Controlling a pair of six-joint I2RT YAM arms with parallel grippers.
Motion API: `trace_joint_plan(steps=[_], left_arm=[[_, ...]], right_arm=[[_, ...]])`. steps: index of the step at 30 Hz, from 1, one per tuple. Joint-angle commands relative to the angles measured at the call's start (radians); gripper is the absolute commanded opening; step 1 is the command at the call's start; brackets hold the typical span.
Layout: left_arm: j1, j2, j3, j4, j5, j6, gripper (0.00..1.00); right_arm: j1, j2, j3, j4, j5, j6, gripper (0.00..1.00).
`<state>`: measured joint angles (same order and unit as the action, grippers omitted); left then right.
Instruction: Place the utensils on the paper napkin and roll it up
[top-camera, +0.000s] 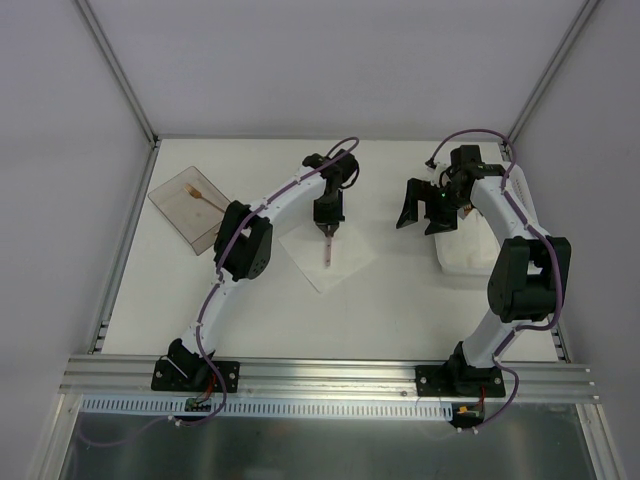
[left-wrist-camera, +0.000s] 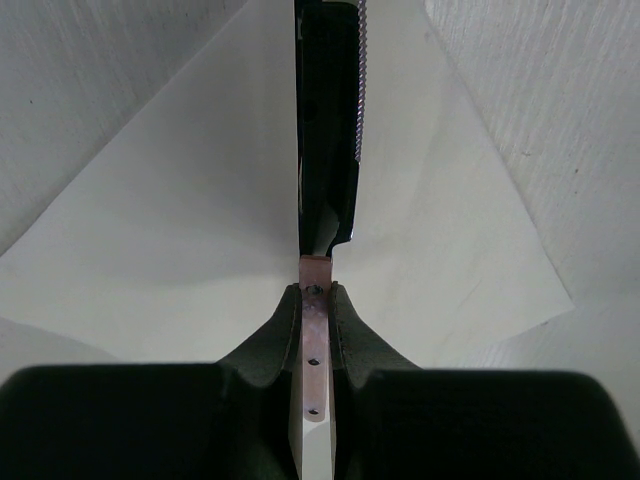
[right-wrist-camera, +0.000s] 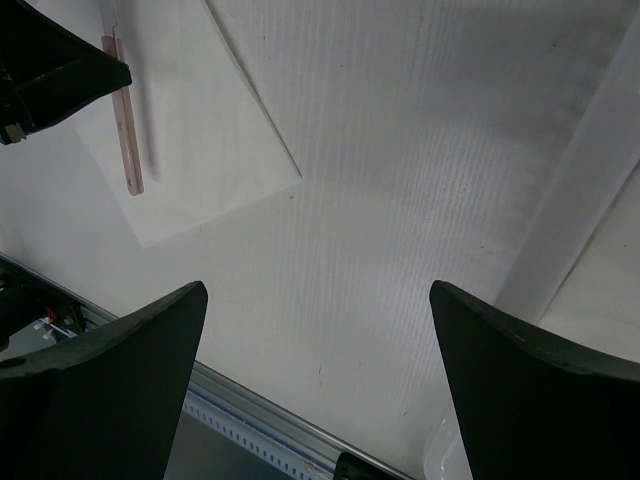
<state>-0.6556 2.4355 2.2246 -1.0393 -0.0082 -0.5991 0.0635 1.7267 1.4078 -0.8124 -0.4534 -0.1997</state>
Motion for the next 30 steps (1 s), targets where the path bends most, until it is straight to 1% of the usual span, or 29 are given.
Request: trace_joint_plan(steps=[1, 17, 30], left_arm=[[-0.012, -0.007, 0.01, -0.004, 0.028, -0.01, 0.0], [-0.019, 0.011, 0.01, 0.01, 0.045, -0.019, 0.0], [-0.026, 0.03, -0.02, 0.022, 0.045, -0.022, 0.0]], right_arm=[[-0.011, -0.036, -0.009, -0.016, 0.009, -0.004, 0.99], [-0.014, -0.033, -0.01, -0.016, 0.012, -0.004, 0.99], [-0.016, -0.03, -0.007, -0.016, 0.002, -0.001, 0.99]])
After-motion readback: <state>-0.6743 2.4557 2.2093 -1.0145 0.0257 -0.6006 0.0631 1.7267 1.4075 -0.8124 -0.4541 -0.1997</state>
